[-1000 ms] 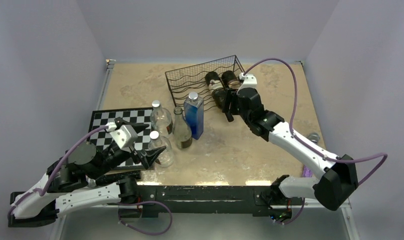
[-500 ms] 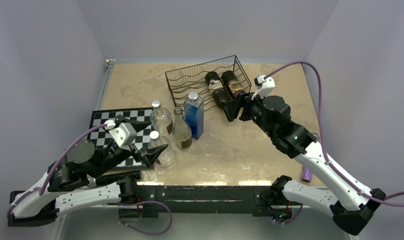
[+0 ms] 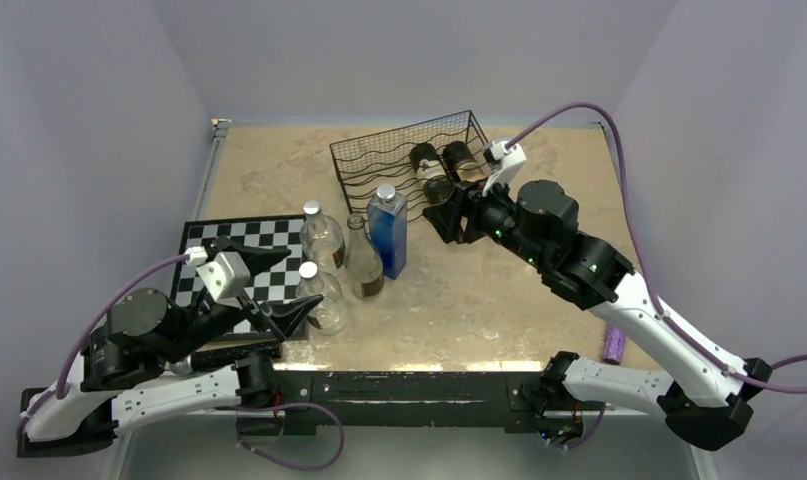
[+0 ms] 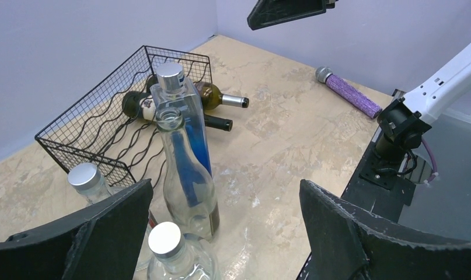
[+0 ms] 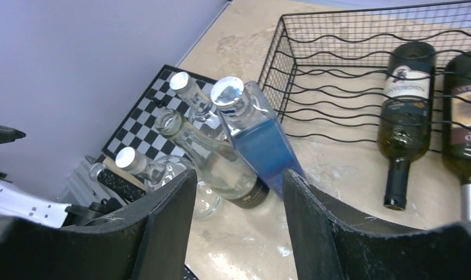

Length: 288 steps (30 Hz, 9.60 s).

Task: Put the wine bottle on the wine rack

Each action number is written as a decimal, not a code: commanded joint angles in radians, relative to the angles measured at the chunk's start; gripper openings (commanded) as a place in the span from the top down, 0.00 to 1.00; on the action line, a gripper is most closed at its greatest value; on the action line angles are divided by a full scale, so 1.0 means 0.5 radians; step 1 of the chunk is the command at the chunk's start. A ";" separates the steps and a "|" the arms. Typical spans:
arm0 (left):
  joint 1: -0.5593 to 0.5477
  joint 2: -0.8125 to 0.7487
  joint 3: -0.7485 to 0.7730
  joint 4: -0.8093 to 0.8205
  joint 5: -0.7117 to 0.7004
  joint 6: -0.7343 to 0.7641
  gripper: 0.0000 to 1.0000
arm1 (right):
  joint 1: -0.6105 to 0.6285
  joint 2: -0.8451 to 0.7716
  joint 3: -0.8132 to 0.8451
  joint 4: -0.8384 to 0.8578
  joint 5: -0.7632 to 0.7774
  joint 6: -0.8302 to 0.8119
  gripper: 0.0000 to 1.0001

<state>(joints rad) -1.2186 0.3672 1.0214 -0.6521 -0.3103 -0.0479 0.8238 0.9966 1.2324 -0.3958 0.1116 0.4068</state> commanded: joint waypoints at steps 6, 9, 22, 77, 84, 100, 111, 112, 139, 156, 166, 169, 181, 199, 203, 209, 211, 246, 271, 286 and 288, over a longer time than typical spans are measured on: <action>-0.002 -0.114 0.039 -0.131 -0.046 -0.123 0.01 | 0.227 0.279 0.245 0.008 0.093 -0.222 0.37; -0.002 -0.128 0.041 -0.147 -0.056 -0.130 0.01 | 0.263 0.392 0.301 0.050 0.160 -0.318 0.26; -0.002 -0.109 0.036 -0.168 -0.063 -0.136 0.01 | 0.258 0.788 0.489 -0.047 0.290 -0.646 0.06; -0.002 0.188 -0.403 0.493 0.359 -0.364 0.01 | -0.025 0.047 0.350 -0.902 -0.360 0.105 1.00; -0.017 0.542 -0.607 1.120 0.698 -0.419 0.07 | -0.025 -0.154 0.285 -0.950 -0.519 0.361 1.00; -0.206 1.077 -0.929 1.909 0.480 -0.357 0.02 | -0.024 -0.223 0.240 -0.662 -0.555 0.644 1.00; -0.229 1.215 -0.969 1.939 0.334 -0.301 0.08 | -0.025 -0.305 0.186 -0.518 -0.591 0.808 1.00; -0.229 1.221 -0.970 1.939 0.325 -0.296 0.10 | -0.025 -0.315 0.176 -0.511 -0.593 0.823 1.00; -0.229 1.160 -0.976 1.820 0.310 -0.009 1.00 | -0.050 -0.415 0.023 -0.562 -0.519 0.908 0.96; -0.229 1.047 -0.780 1.548 0.044 0.231 1.00 | -0.067 -0.526 0.005 -0.789 -0.390 0.607 0.06; -0.229 1.037 -0.774 1.480 0.189 0.503 1.00 | -0.068 -0.645 0.221 -1.153 -0.093 0.310 0.02; -0.229 1.037 -0.732 1.372 0.351 0.617 1.00 | -0.068 -0.590 0.329 -1.279 -0.194 0.141 0.01; -0.226 1.270 -0.483 0.820 0.887 0.682 1.00 | -0.023 -0.180 0.542 -1.647 -1.003 -0.523 0.02; -0.226 1.079 -0.583 1.144 0.498 1.146 1.00 | 0.010 0.230 0.336 -1.822 -1.245 -0.368 0.02; -0.226 1.100 -0.535 1.170 0.433 1.233 1.00 | 0.012 0.268 0.255 -1.783 -1.431 -0.380 0.02; -0.227 1.141 -0.510 1.269 0.309 1.310 1.00 | 0.012 0.316 0.195 -1.805 -1.517 -0.332 0.07; -0.226 1.156 -0.514 1.339 0.292 1.331 1.00 | 0.013 0.325 0.171 -1.805 -1.536 -0.298 0.11; -0.226 1.370 -0.472 1.344 0.261 1.266 0.04 | 0.057 0.146 0.068 -1.645 -1.230 -0.002 1.00; -0.199 0.942 -0.188 0.899 0.087 0.513 0.01 | 0.061 -0.262 -0.416 -1.040 -0.366 0.316 1.00; -0.190 0.415 0.081 0.345 -0.120 0.013 0.01 | 0.064 -0.013 -0.505 -0.356 -0.119 0.300 1.00; -0.192 0.371 0.099 0.300 -0.132 -0.001 0.01 | 0.064 0.077 -0.447 -0.343 -0.123 0.290 1.00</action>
<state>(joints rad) -1.3159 0.5907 1.0203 -0.4423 -0.3489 0.0174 0.8509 0.9970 0.8879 -0.7918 0.0101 0.5678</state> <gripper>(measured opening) 0.993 0.641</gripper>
